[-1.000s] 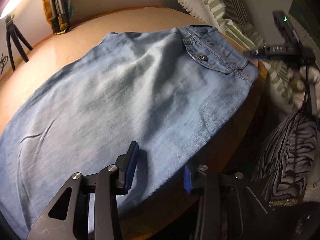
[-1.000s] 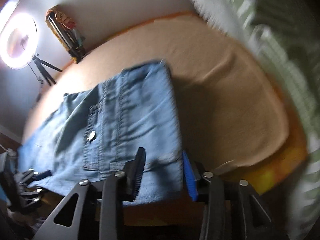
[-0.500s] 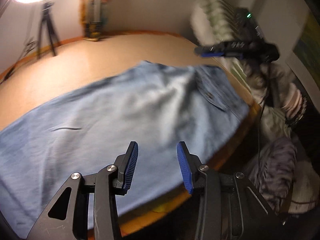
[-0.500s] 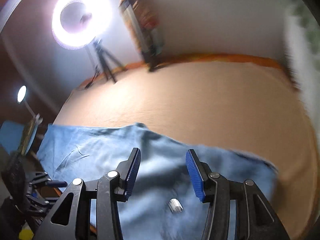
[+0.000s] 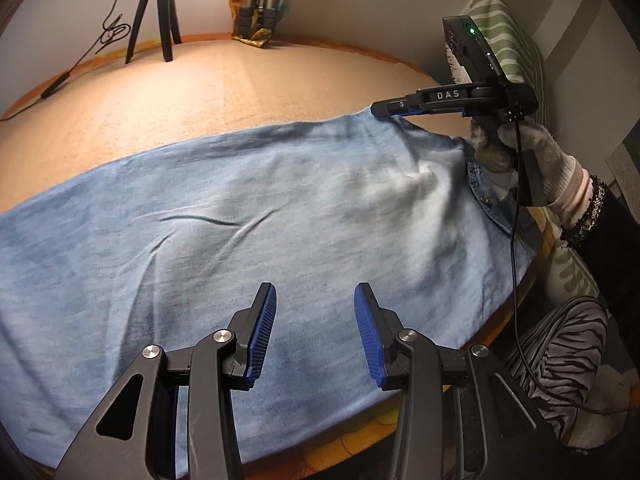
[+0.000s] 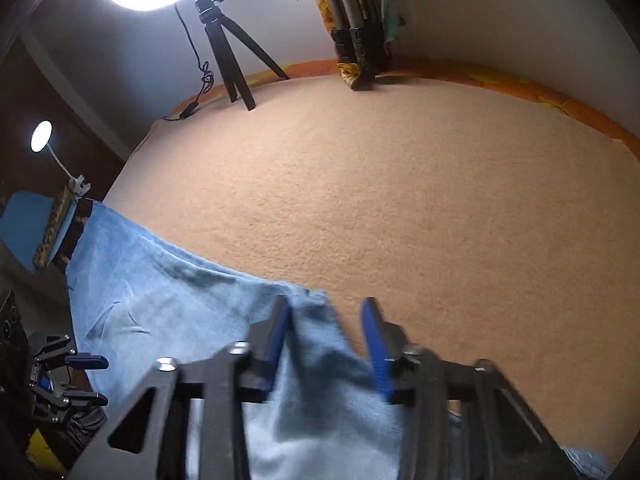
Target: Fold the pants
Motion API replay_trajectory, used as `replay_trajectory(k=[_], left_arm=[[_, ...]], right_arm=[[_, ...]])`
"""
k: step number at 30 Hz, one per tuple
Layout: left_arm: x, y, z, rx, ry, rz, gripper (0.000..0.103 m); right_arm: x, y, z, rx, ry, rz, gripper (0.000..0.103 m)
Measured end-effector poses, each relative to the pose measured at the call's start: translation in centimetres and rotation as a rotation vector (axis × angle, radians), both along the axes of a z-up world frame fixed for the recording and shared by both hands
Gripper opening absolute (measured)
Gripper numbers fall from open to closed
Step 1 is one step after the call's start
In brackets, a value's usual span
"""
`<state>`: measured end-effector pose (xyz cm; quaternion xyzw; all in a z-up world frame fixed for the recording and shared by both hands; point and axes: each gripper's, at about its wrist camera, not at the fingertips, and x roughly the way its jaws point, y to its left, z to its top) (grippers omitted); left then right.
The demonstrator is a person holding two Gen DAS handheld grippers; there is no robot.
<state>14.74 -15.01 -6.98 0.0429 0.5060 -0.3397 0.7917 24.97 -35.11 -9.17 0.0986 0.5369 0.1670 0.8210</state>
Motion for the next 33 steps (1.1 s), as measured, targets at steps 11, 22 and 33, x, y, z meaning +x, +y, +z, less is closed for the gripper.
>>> replay_trajectory(k=[11,22,33], left_arm=[[0.2,-1.6,-0.5,0.018,0.0,-0.026,0.039],[0.5,-2.7,-0.8,0.015,0.007,-0.041,0.039],[0.9,-3.6,-2.0,0.032,0.031,-0.033,0.039]], right_arm=[[0.9,-2.2,2.1,-0.055,-0.086,-0.079,0.023],[-11.8,-19.8,3.5,-0.005,-0.153,-0.386,0.065],[-13.9,-24.5,-2.2,0.162,-0.111,-0.447,0.071]])
